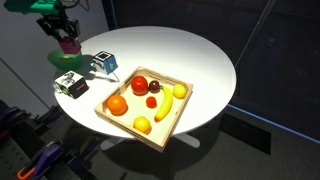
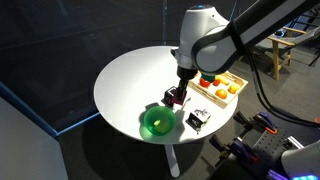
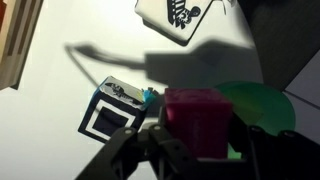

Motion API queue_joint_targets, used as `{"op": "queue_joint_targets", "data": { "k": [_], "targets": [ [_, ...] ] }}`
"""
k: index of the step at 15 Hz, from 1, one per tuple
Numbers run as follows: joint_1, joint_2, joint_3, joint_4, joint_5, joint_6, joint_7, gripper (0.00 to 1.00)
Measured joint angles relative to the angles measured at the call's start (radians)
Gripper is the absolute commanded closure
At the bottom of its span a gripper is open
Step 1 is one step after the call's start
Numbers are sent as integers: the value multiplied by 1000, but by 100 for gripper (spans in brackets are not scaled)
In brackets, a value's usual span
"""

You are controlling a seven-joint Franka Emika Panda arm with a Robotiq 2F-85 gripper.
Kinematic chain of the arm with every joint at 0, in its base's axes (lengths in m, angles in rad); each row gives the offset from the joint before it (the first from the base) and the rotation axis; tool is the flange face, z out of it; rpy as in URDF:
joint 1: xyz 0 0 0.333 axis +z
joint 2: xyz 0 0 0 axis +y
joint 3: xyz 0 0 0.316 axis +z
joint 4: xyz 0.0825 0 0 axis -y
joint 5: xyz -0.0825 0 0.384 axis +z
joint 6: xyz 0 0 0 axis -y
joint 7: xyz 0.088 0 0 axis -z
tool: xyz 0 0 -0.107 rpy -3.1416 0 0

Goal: Put the pink block inside the green bowl

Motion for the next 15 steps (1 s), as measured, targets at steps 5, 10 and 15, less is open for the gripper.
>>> {"op": "queue_joint_targets", "data": {
  "k": [5, 10, 15],
  "targets": [
    [47, 8, 1, 27, -88, 0, 67, 70],
    [87, 49, 6, 65, -98, 9, 80, 70],
    [113, 113, 10, 100, -99, 56, 84, 70]
  ]
}}
